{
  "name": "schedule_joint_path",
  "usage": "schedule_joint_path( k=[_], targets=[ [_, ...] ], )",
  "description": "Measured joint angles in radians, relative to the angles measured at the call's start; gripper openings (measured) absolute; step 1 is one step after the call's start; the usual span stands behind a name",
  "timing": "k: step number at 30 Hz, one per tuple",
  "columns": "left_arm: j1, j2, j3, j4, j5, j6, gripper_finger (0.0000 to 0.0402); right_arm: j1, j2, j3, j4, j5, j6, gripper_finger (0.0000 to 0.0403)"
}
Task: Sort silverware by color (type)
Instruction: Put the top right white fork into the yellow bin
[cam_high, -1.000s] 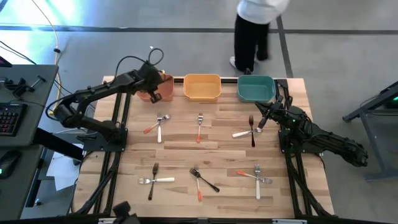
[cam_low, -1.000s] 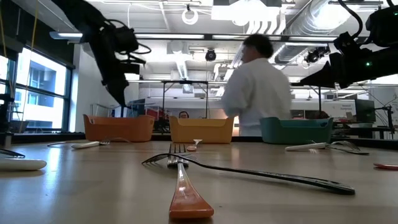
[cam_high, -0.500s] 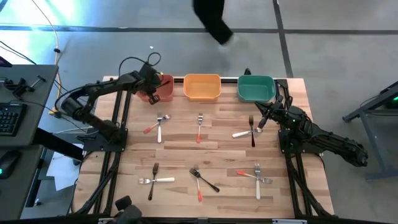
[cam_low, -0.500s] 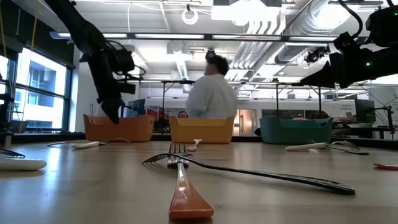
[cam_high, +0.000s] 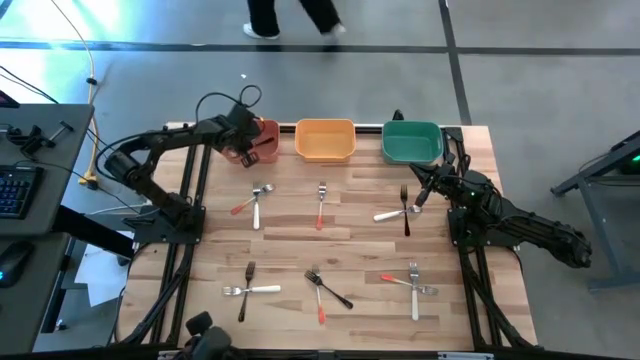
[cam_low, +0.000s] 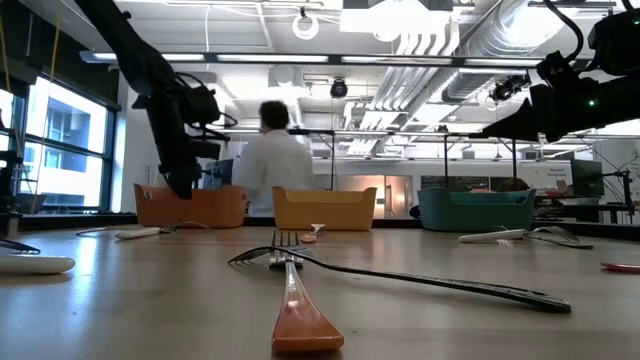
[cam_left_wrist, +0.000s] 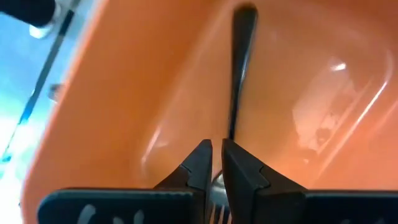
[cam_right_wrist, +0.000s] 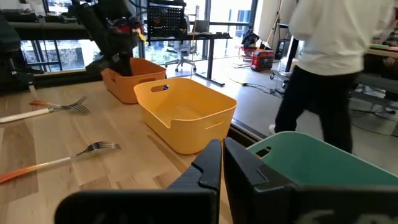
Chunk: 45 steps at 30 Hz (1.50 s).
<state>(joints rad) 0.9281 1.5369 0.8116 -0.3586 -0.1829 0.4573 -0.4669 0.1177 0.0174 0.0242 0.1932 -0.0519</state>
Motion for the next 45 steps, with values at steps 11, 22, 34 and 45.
schedule_joint_path(
  k=[11, 22, 34, 45],
  targets=[
    [-0.028, -0.224, -0.184, 0.335, 0.15, -0.111, 0.0001, 0.0, 0.0, 0.0, 0.0, 0.001, 0.0, 0.0002],
    [-0.106, -0.427, -0.484, 0.719, 0.287, -0.21, 0.0, 0.0, 0.0, 0.0, 0.004, 0.001, 0.0, 0.0002],
    [-0.179, -0.443, -0.669, 1.049, 0.445, -0.221, 0.0, 0.0, 0.0, 0.0, 0.225, -0.043, 0.063, 0.0002],
    [-0.191, -0.443, -0.669, 1.062, 0.445, -0.22, 0.0, 0.068, 0.101, 0.0, 0.228, -0.139, 0.073, 0.0002]
  ],
)
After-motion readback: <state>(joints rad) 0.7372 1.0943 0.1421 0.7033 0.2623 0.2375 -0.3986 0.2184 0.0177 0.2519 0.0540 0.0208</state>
